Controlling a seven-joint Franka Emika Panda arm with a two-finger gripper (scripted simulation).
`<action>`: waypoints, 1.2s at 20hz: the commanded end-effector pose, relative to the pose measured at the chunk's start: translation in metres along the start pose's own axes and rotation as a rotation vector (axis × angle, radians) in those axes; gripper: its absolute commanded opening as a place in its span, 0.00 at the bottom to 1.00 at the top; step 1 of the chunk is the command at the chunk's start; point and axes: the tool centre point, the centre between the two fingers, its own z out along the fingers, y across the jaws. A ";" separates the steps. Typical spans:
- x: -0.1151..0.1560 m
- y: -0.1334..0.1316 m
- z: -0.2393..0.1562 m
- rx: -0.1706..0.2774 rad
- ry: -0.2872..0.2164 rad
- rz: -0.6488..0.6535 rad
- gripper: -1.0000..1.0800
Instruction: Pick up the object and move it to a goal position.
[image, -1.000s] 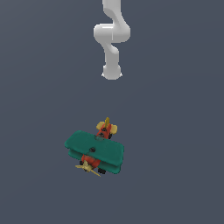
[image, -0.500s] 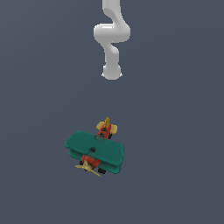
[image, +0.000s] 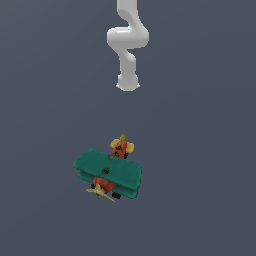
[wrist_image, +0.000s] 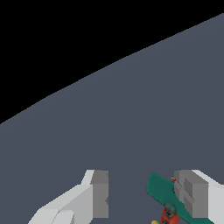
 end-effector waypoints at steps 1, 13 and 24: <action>0.003 0.010 -0.008 0.027 0.036 0.009 0.62; 0.002 0.072 -0.030 0.149 0.186 0.079 0.62; -0.018 0.142 -0.021 0.245 0.295 0.175 0.62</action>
